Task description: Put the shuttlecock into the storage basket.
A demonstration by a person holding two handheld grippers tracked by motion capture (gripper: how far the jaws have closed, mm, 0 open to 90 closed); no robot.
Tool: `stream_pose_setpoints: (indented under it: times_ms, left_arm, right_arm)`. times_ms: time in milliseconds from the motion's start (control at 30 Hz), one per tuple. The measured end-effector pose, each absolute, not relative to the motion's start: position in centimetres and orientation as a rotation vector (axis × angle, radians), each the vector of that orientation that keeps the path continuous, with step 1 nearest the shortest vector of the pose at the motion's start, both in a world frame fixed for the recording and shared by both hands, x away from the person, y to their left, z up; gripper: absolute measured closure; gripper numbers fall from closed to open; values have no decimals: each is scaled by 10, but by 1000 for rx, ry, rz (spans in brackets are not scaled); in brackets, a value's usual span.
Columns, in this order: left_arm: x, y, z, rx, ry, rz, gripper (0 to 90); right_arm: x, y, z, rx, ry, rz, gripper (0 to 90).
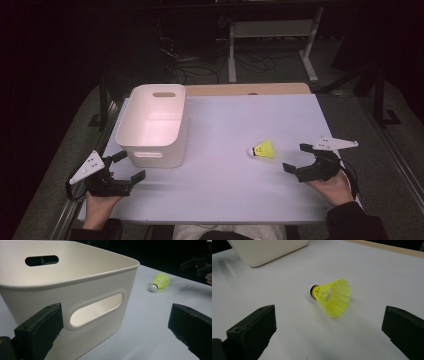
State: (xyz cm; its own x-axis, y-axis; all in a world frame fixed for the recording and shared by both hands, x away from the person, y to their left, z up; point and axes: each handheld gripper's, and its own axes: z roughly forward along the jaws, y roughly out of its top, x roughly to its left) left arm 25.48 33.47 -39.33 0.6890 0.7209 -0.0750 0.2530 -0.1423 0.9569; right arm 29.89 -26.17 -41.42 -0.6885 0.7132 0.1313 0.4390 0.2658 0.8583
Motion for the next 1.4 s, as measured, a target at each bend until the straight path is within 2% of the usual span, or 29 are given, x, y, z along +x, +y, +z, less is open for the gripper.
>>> stream_pose_setpoints:
  times_ms: [1400]
  left_arm:
    - [252,336,-394,1717,810,494,0]
  right_arm:
    - [296,-259,-406,1018,2280,1407,0]
